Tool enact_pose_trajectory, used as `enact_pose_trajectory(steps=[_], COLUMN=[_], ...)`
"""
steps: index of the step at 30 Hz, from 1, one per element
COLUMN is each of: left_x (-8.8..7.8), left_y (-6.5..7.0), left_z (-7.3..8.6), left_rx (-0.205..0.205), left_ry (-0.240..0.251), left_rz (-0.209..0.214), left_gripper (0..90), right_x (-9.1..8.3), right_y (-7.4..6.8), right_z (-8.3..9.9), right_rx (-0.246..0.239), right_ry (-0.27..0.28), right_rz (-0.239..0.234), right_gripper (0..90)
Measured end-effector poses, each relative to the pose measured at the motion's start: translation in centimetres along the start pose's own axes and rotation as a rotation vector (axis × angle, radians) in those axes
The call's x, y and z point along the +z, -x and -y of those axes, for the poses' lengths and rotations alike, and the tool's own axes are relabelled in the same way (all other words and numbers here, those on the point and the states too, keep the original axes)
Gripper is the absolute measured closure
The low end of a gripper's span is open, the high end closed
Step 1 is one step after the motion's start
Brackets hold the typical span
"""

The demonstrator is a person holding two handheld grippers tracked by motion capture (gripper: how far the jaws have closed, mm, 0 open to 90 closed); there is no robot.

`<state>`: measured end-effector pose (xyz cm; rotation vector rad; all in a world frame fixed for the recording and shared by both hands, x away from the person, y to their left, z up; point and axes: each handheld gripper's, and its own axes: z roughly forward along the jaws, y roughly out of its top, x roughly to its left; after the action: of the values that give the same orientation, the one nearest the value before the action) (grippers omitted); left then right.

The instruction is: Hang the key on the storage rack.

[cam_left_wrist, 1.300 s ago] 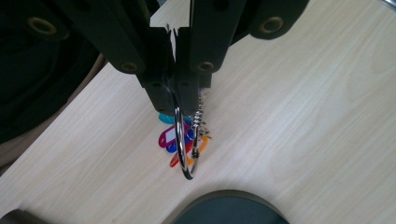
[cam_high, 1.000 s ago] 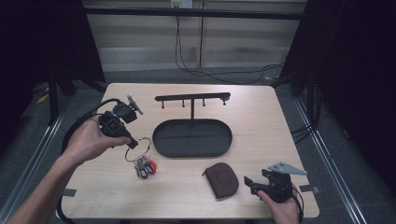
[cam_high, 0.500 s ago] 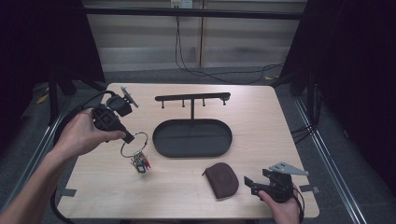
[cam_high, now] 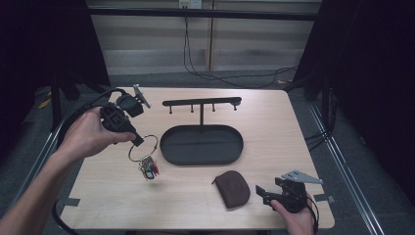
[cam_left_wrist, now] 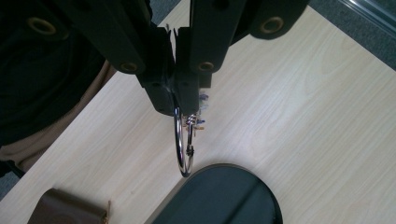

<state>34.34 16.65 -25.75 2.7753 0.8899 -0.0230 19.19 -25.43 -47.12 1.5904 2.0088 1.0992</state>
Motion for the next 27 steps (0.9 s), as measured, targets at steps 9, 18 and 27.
enact_pose_trajectory(steps=[9, 18, 27], left_x=[-0.4, -0.4, 0.3], left_y=[0.2, 0.3, 0.2], left_z=[-2.0, -3.8, -4.9], left_rx=[0.005, 0.004, -0.004], left_ry=[-0.030, -0.039, -0.042], left_rz=[-0.013, -0.001, -0.014], left_gripper=[87.7, 87.6, 87.6], right_x=[0.0, 0.1, -0.1], right_y=[0.0, 0.0, -0.1], right_z=[0.0, 0.0, 0.0], right_rx=[-0.003, -0.006, -0.008], right_ry=[-0.003, -0.005, -0.002], right_rz=[0.000, -0.001, -0.003], right_gripper=[18.5, 18.5, 18.5])
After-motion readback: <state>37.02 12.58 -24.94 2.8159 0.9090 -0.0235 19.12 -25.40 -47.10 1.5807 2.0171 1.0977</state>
